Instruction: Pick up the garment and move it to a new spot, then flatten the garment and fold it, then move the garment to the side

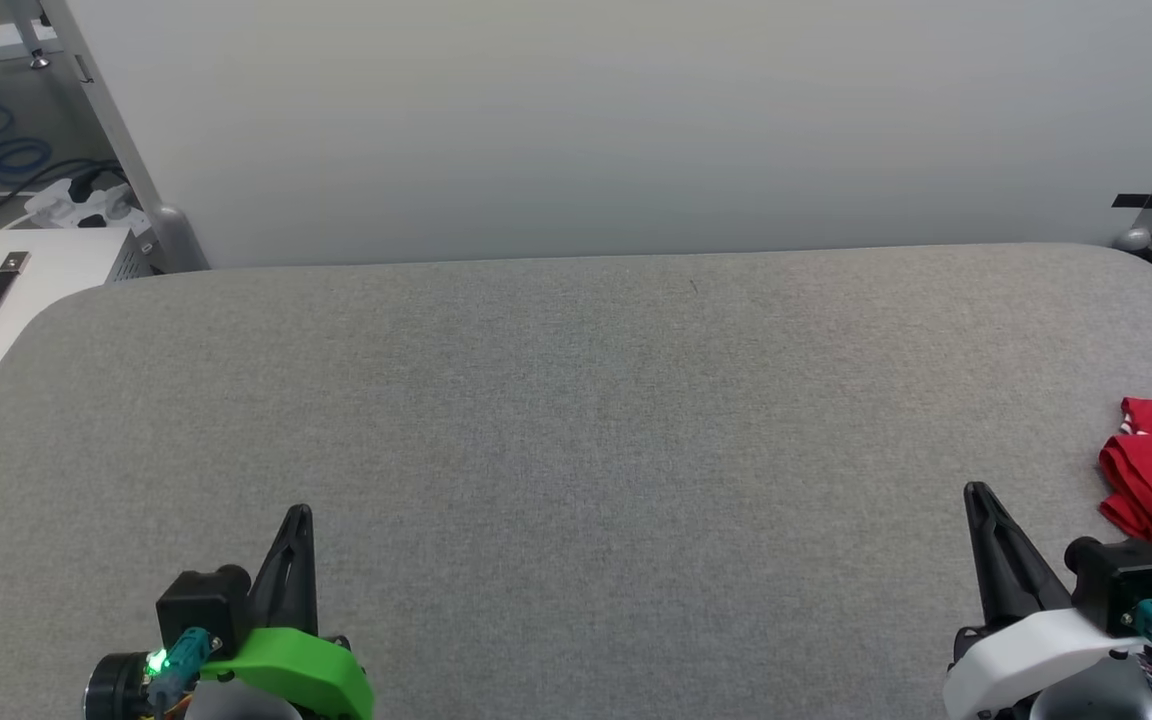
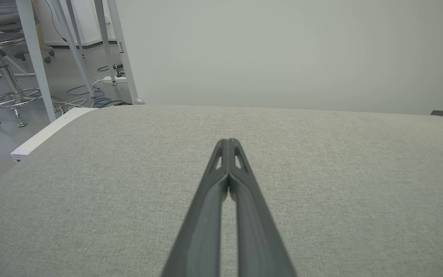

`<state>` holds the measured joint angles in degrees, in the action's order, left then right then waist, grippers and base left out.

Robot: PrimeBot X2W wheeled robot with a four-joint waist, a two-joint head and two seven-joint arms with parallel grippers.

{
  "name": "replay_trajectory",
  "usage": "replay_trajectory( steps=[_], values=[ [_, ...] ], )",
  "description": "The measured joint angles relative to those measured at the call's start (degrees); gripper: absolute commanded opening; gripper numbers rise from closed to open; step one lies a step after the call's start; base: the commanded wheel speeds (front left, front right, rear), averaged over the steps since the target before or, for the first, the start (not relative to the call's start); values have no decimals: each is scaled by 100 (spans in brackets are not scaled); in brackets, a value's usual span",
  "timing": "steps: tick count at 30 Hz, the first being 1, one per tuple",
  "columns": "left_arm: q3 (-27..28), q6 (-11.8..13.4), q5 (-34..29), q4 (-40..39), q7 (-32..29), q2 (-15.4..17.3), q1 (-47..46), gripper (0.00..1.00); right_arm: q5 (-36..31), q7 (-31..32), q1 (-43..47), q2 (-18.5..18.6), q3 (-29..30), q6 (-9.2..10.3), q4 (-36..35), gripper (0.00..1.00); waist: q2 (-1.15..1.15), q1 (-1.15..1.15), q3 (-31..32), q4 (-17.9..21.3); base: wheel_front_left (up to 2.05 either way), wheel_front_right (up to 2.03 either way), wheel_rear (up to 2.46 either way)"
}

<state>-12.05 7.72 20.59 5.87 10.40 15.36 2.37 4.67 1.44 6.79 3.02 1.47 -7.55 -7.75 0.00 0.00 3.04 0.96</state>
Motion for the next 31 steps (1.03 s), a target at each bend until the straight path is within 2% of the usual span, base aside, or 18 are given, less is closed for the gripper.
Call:
replay_trajectory(
  steps=[31],
  values=[
    [413, -248, -697, -203, -353, -444, -13, 0, -158, -42, -226, -1, -43, 0, 254, 0, 0, 0, -107, -34, 0, 0, 0]
  ],
)
